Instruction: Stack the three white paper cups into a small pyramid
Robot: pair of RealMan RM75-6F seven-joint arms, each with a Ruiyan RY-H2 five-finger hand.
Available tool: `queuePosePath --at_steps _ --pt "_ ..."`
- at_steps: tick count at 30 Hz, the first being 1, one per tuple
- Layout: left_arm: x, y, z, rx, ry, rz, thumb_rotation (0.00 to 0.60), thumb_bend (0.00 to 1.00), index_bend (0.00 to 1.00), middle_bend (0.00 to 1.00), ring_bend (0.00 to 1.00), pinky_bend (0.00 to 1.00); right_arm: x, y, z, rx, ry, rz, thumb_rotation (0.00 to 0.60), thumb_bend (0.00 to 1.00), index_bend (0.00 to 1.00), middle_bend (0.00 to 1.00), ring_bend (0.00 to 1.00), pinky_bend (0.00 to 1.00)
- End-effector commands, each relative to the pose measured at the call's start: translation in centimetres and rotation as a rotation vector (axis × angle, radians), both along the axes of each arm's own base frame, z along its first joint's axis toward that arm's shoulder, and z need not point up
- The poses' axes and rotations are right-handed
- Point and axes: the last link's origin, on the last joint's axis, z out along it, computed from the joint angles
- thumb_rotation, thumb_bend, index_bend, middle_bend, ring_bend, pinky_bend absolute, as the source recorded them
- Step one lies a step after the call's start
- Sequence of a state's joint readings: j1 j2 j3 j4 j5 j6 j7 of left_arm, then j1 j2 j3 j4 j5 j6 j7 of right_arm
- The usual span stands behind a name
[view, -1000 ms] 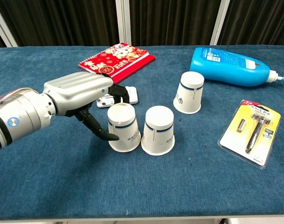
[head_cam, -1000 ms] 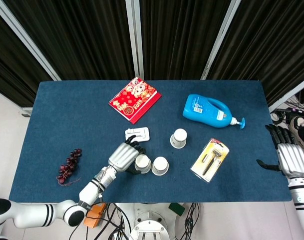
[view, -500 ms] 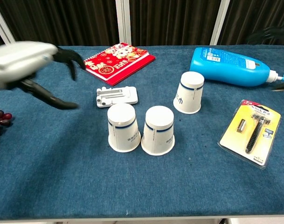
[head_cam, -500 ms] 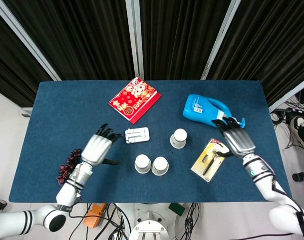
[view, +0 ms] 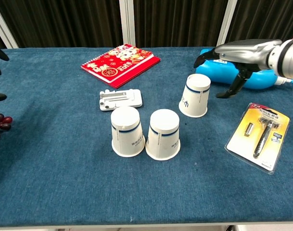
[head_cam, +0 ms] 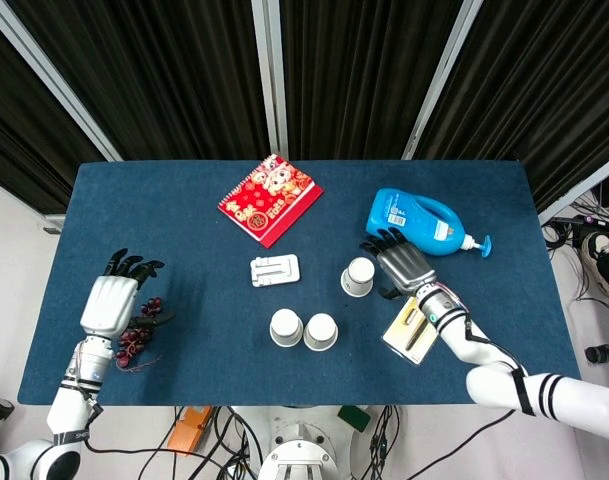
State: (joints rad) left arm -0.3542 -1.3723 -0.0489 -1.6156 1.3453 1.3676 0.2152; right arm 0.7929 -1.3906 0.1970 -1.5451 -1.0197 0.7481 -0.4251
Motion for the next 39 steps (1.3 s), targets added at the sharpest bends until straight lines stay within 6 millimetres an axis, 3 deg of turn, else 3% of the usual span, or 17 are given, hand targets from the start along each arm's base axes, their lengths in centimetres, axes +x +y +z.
queuePosePath --at_steps 1,8,13,19,24,29,39 --pt "-0.4 0.0 0.1 0.008 -0.005 0.009 0.428 0.03 0.25 0.35 0.18 0.09 0.4 -0.3 -0.5 0.001 0.004 0.008 0.6 0.43 0.24 0.19 0.04 0.06" --pt "-0.7 0.0 0.5 0.024 -0.005 0.018 0.426 0.03 0.25 0.35 0.17 0.09 1.3 -0.7 -1.2 0.013 0.012 0.033 0.6 0.44 0.28 0.22 0.07 0.07" --pt "-1.1 -0.2 0.7 0.028 -0.005 0.026 0.425 0.03 0.25 0.35 0.17 0.09 1.0 -0.7 -1.1 -0.008 0.023 0.045 0.6 0.49 0.46 0.35 0.17 0.11" --pt "-1.8 -0.3 1.3 0.049 -0.001 0.048 0.424 0.03 0.25 0.35 0.17 0.09 1.7 0.2 1.4 -0.063 -0.054 0.078 0.6 0.49 0.49 0.37 0.18 0.12" --pt "-2.5 -0.5 2.1 0.07 0.006 0.07 0.426 0.03 0.25 0.35 0.17 0.09 4.1 2.7 4.4 -0.062 -0.142 0.18 0.6 0.49 0.49 0.37 0.18 0.12" --pt "-2.9 -0.9 2.3 0.071 0.01 0.085 0.428 0.03 0.25 0.35 0.17 0.09 7.3 4.9 5.8 -0.015 -0.211 0.291 0.6 0.49 0.49 0.37 0.18 0.12" --pt "-3.6 -1.4 2.3 0.071 0.003 0.104 0.427 0.03 0.25 0.35 0.17 0.09 11.1 7.1 3.3 0.128 -0.123 0.434 0.6 0.49 0.46 0.37 0.18 0.11"
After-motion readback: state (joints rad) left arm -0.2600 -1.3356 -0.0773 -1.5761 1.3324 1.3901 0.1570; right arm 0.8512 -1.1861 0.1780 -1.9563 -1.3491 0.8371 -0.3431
